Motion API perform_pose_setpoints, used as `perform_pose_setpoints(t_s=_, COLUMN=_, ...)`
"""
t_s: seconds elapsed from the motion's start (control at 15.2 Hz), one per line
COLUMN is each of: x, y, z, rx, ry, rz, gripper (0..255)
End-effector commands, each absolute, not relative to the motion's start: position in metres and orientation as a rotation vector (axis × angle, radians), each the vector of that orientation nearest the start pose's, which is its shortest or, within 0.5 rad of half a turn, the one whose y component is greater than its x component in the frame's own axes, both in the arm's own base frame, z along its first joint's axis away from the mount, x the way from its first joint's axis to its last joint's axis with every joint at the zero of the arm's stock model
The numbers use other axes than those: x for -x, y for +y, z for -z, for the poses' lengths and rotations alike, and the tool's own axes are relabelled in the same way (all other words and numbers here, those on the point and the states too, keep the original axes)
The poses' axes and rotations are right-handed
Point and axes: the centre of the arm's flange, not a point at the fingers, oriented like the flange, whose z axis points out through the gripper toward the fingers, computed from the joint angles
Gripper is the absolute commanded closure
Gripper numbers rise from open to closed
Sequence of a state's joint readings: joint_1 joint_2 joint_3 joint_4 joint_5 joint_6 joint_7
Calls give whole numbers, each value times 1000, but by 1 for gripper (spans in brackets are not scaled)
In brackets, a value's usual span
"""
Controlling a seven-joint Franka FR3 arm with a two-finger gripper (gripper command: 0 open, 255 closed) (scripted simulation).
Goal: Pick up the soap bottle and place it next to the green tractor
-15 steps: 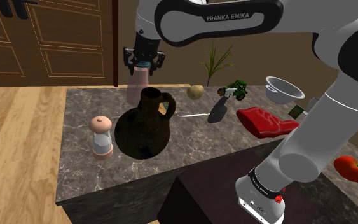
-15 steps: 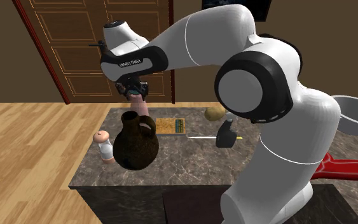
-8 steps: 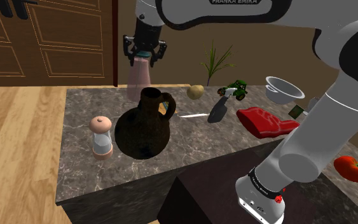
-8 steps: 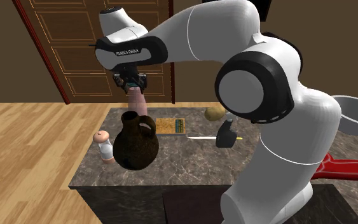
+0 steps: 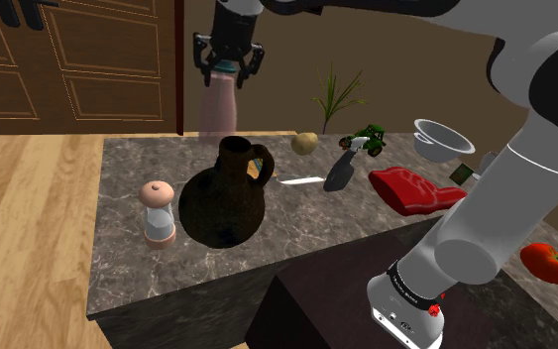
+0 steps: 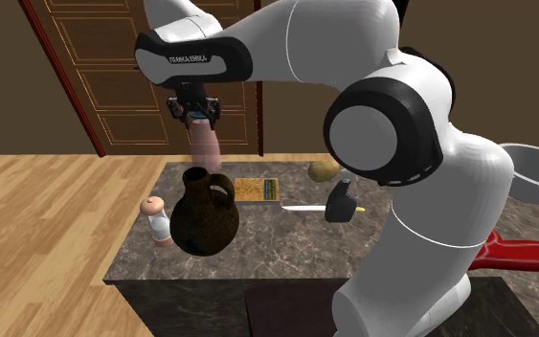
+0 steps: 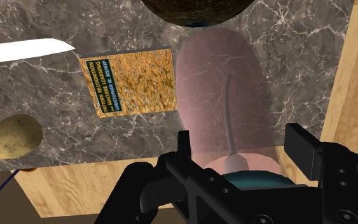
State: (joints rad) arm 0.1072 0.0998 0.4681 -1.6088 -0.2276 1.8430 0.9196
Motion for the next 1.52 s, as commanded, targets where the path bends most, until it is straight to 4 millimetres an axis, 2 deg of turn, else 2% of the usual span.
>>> perform_pose_setpoints(t_s=0.0, x=-524, y=304, z=-593, rx=3117, ry=478, rz=361, gripper=255)
perform_pose_setpoints(t_s=0.92, x=-524, y=304, z=-664, rx=3117, ry=478, rz=361, gripper=255)
perform_pose_setpoints(t_s=1.45, x=-544, y=202, z=-651, rx=3117, ry=478, rz=361, gripper=255)
